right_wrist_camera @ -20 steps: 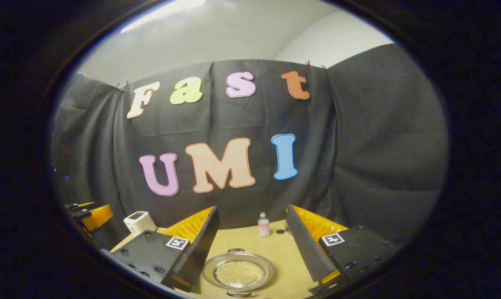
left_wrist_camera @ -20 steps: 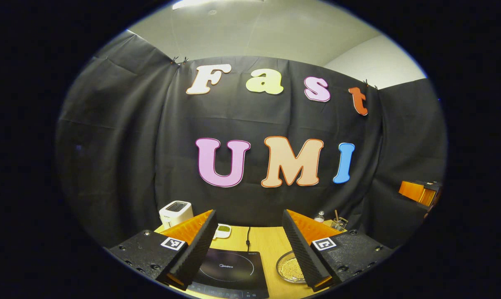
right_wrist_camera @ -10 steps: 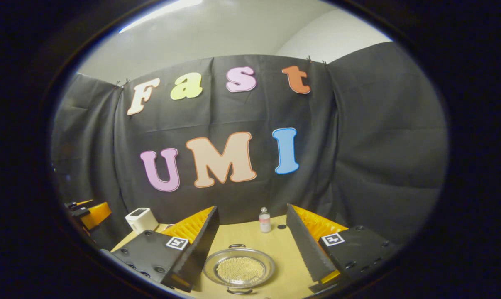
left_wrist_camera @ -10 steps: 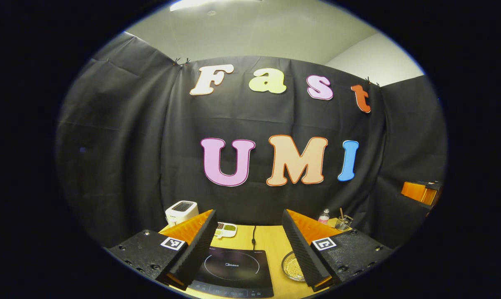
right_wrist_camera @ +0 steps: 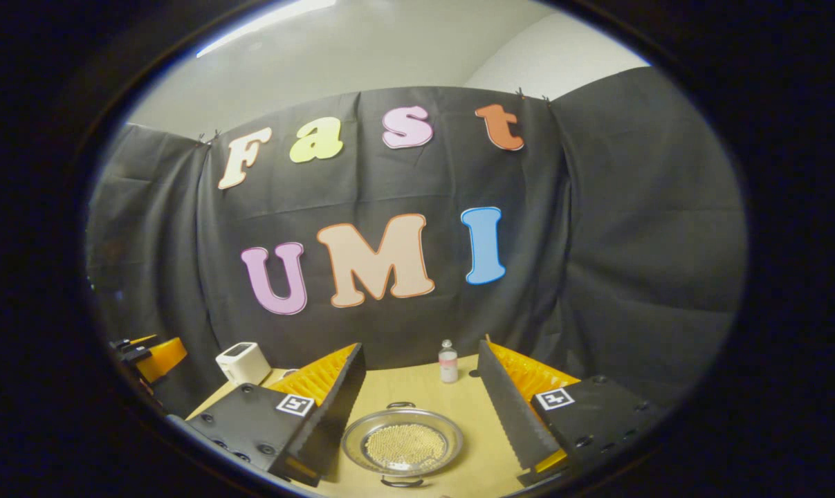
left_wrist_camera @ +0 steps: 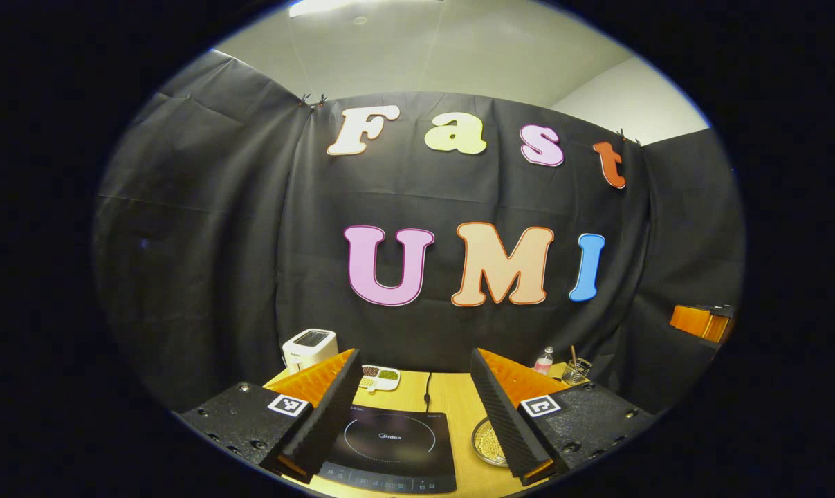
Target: First push the handle of the pot to place it horizontally, then grasp the pot with both hands and set it on the induction cooktop.
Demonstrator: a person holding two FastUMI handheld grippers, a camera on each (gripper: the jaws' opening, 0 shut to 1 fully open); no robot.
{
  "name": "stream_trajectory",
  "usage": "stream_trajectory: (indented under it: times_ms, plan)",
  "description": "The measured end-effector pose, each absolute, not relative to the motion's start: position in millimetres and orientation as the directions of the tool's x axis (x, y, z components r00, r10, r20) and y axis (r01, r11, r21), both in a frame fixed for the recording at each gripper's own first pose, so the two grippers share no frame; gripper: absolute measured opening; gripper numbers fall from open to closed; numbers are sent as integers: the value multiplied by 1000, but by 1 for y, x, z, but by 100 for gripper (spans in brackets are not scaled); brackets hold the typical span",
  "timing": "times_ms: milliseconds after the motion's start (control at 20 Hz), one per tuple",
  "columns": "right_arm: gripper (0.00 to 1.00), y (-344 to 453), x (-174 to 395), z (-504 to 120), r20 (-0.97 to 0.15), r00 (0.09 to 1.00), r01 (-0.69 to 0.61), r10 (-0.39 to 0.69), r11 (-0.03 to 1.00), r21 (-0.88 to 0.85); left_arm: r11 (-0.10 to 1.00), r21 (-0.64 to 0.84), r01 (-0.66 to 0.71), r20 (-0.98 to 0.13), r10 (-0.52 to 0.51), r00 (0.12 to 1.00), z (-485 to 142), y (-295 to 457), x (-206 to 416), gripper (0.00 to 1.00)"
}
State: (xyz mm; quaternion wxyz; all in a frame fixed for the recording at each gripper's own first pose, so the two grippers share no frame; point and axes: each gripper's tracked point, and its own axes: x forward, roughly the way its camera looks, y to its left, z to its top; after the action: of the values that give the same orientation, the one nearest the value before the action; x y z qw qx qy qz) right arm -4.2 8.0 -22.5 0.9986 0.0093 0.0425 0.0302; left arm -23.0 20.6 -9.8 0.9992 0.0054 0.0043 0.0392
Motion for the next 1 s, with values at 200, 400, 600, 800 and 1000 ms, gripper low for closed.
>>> stream_trajectory:
  times_ms: [200, 400, 600, 800, 1000]
  plan:
    - [77, 17, -6, -50, -151, 983, -102, 104, 995, 25, 995, 16, -100, 5, 100, 995, -9, 27, -26, 92]
    - [46, 30, -8, -80, -221, 964, -145, 145, 989, 14, 991, 38, -132, 9, 131, 991, -9, 37, -33, 96]
    - [6, 48, -13, -132, -345, 918, -195, 195, 980, 34, 986, 50, -158, 5, 158, 987, -10, 44, -41, 92]
    - [8, 66, -34, -188, -473, 842, -241, 260, 965, 101, 982, 59, -177, 2, 177, 984, -13, 48, -47, 92]
    - [4, 82, -50, -250, -597, 742, -280, 306, 950, 139, 979, 67, -192, -8, 193, 981, -17, 53, -52, 92]
